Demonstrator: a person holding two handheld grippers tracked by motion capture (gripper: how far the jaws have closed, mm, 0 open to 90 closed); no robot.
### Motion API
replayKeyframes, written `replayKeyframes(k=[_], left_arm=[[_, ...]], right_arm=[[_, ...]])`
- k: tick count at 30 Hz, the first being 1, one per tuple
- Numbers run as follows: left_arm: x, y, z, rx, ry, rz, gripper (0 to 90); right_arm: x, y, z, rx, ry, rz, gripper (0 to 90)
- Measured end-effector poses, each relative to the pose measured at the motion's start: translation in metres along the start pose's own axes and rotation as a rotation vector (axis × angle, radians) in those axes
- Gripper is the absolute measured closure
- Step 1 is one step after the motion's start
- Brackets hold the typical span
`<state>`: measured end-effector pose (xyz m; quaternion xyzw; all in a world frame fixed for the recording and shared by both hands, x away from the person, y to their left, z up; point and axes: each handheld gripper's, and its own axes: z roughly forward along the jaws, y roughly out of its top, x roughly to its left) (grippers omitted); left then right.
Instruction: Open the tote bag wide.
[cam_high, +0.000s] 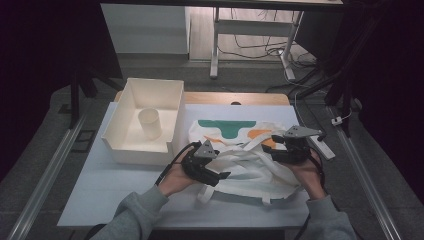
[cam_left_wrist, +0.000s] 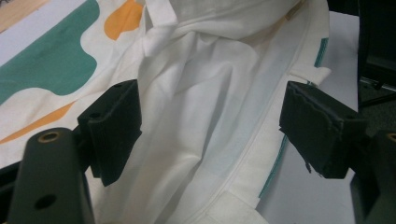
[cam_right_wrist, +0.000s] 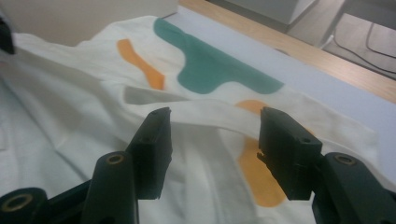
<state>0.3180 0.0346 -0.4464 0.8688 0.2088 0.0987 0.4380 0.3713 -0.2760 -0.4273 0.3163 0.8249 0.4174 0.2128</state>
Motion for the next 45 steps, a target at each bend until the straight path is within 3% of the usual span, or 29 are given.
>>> replayKeyframes(k=[6, 16, 18, 26, 31, 39, 45], left_arm=[[0.000, 0.008, -0.003, -0.017, 0.010, 0.014, 21.3], [0.018, 0.021, -0.001, 0.001, 0.014, -0.010, 21.2], [0.021, 0.023, 0.000, 0.006, 0.015, -0.011, 21.1], [0.032, 0.033, 0.016, 0.027, 0.006, -0.019, 21.2], [0.039, 0.033, 0.024, 0.035, 0.017, -0.026, 21.2], [0.051, 0.036, 0.023, 0.033, 0.073, -0.022, 24.8], [0.064, 0.034, 0.033, 0.060, 0.056, -0.030, 27.0]], right_arm=[[0.017, -0.003, 0.001, 0.013, 0.034, -0.021, 44.3], [0.037, -0.017, -0.003, 0.039, 0.057, -0.040, 44.3], [0.041, -0.019, -0.006, 0.033, 0.080, -0.051, 44.3], [0.060, -0.025, -0.005, 0.048, 0.132, -0.081, 44.3], [0.067, -0.027, -0.001, 0.064, 0.156, -0.098, 44.3], [0.075, -0.028, 0.005, 0.077, 0.172, -0.100, 44.3], [0.082, -0.027, 0.009, 0.083, 0.184, -0.113, 44.3]])
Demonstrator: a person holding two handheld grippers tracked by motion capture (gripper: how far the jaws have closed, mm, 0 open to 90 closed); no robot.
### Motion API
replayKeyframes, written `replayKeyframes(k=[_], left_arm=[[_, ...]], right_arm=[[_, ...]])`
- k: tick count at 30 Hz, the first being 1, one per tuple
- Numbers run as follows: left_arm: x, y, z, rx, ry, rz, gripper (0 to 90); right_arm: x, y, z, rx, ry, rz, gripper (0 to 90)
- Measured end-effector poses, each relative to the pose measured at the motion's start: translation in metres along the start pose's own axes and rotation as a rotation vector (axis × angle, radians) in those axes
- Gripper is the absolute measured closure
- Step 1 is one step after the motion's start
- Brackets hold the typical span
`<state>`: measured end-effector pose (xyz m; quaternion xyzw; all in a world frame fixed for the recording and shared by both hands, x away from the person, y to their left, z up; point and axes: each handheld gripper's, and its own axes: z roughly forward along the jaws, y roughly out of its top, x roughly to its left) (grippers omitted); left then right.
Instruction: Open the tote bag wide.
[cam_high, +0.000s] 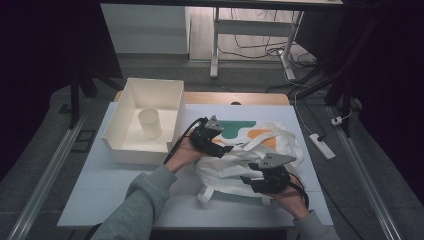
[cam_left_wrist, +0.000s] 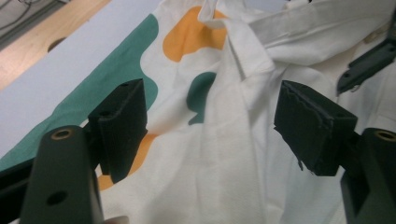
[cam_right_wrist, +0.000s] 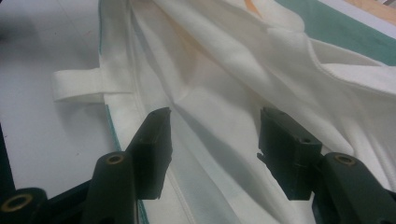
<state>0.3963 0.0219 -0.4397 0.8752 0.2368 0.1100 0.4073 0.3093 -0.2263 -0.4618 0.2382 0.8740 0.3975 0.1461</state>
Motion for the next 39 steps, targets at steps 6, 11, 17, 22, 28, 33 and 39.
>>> replayKeyframes(k=[6, 11, 17, 22, 28, 33, 39], left_arm=[[-0.003, 0.001, 0.010, 0.050, -0.025, 0.052, 34.7], [-0.003, -0.001, 0.016, 0.110, -0.023, 0.086, 45.9], [-0.003, -0.005, 0.026, 0.176, -0.075, 0.114, 57.4], [-0.001, -0.010, 0.031, 0.204, -0.050, 0.129, 67.1], [0.002, -0.013, 0.031, 0.191, -0.034, 0.107, 80.8], [0.005, -0.014, 0.028, 0.161, -0.034, 0.079, 82.4], [0.009, -0.015, 0.024, 0.119, -0.036, 0.036, 82.6]], right_arm=[[-0.001, -0.004, 0.002, -0.001, 0.013, 0.008, 44.0], [-0.001, -0.006, 0.002, -0.002, 0.013, 0.014, 44.0], [-0.002, -0.005, 0.000, -0.005, 0.007, 0.012, 43.4], [-0.005, -0.006, -0.001, -0.003, -0.001, 0.015, 43.1], [-0.008, -0.008, -0.003, 0.005, -0.018, 0.023, 43.0], [-0.008, -0.008, -0.001, 0.024, -0.022, 0.010, 42.9], [-0.002, -0.006, 0.004, 0.051, 0.005, -0.011, 42.1]])
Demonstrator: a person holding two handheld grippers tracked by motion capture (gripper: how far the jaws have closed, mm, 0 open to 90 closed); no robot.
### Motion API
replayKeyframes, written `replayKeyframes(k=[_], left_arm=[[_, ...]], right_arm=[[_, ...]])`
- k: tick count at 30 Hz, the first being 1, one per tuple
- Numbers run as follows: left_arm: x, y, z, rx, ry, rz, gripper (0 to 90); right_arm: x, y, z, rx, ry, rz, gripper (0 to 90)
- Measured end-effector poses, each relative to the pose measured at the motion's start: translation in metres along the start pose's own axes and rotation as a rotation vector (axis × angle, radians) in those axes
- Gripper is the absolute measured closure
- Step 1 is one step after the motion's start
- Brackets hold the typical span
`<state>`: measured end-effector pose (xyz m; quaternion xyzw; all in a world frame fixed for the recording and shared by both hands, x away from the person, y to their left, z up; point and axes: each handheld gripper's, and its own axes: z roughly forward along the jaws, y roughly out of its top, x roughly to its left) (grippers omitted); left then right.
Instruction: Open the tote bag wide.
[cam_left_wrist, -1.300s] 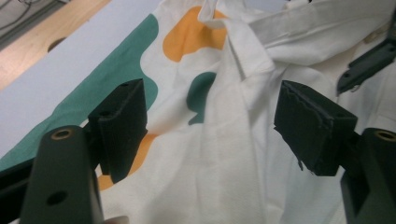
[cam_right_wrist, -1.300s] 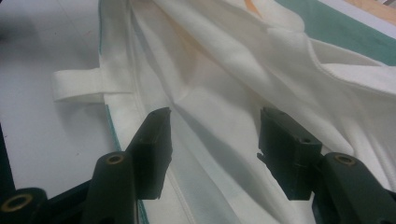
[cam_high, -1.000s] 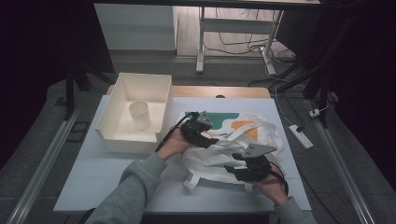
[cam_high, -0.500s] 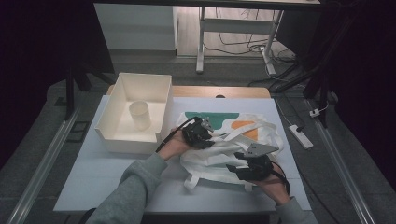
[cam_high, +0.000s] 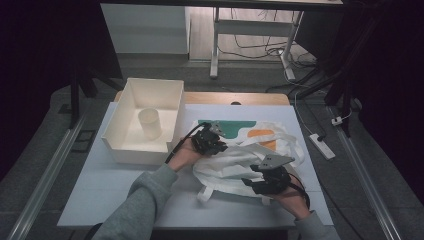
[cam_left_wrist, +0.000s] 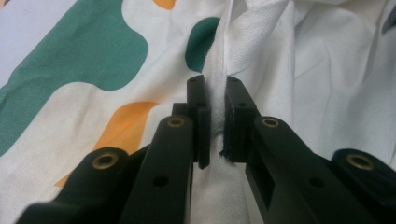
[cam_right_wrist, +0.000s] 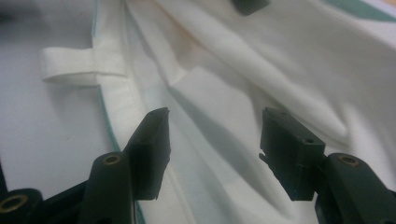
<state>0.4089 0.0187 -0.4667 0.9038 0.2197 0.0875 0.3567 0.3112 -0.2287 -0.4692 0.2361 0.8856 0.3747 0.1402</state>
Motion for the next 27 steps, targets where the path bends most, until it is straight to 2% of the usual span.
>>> replayKeyframes(k=[6, 9, 11, 19, 23, 27], left_arm=[[0.001, 0.000, -0.002, -0.024, 0.011, -0.024, 82.5], [0.001, -0.001, -0.002, -0.023, 0.019, -0.019, 82.5], [0.001, -0.001, -0.002, -0.027, 0.019, -0.023, 82.5], [0.004, -0.004, -0.001, -0.050, 0.020, -0.054, 82.5], [0.006, -0.005, -0.002, -0.065, 0.019, -0.075, 82.5], [0.007, -0.005, -0.004, -0.077, 0.021, -0.083, 82.4]], right_arm=[[0.016, 0.005, 0.019, 0.046, 0.064, -0.044, 41.1], [0.025, 0.007, 0.027, 0.073, 0.095, -0.070, 39.6], [0.029, 0.006, 0.033, 0.096, 0.092, -0.090, 38.2], [0.027, 0.002, 0.050, 0.154, 0.099, -0.052, 28.4], [0.035, 0.001, 0.051, 0.195, 0.108, -0.104, 24.9], [0.035, 0.000, 0.051, 0.202, 0.100, -0.101, 24.8]])
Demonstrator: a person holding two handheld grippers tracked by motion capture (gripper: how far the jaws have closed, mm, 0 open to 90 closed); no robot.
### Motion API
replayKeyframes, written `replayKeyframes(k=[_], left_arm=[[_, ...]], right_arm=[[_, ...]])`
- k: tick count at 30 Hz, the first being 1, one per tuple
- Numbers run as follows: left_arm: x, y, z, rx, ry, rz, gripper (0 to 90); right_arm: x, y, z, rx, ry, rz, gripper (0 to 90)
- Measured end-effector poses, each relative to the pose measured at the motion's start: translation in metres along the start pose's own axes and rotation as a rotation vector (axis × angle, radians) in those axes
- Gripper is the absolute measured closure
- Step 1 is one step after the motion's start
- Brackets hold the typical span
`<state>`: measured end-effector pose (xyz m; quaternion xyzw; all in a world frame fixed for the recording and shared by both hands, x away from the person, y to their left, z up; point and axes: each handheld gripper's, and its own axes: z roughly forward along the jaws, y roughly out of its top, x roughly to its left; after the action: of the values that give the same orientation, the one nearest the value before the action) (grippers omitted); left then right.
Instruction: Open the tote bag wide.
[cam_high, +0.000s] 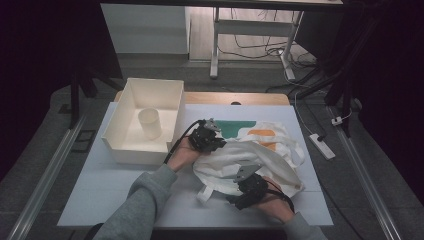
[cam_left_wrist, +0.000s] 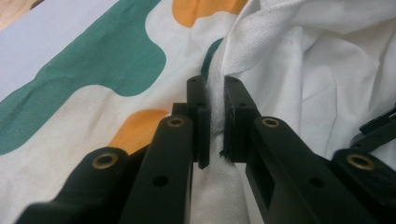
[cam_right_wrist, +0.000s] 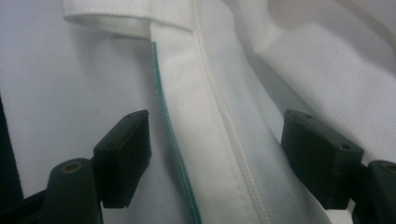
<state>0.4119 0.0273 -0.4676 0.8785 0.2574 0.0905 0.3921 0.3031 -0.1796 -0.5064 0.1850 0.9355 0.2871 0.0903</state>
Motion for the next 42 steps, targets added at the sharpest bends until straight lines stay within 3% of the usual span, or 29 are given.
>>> replayKeyframes(k=[5, 12, 18, 26, 32, 42], left_arm=[[0.000, 0.000, -0.001, -0.004, 0.001, -0.001, 82.4], [0.000, 0.000, 0.000, -0.003, -0.001, -0.006, 82.3], [0.000, -0.001, 0.000, -0.002, -0.001, -0.005, 82.3], [0.001, -0.001, -0.001, -0.010, 0.012, -0.012, 82.3], [0.004, -0.001, -0.004, -0.029, 0.006, -0.051, 82.2], [0.005, -0.001, -0.010, -0.054, 0.024, -0.051, 82.1]], right_arm=[[-0.002, -0.004, 0.003, 0.032, -0.071, -0.028, 28.6], [-0.007, -0.006, -0.004, 0.017, -0.120, -0.018, 51.8], [-0.012, -0.006, -0.011, -0.013, -0.173, -0.005, 62.1], [-0.013, -0.006, -0.015, -0.022, -0.112, 0.005, 76.7], [-0.013, -0.007, -0.024, -0.052, -0.066, 0.006, 78.4], [-0.001, -0.010, -0.033, -0.059, 0.018, 0.018, 78.7]])
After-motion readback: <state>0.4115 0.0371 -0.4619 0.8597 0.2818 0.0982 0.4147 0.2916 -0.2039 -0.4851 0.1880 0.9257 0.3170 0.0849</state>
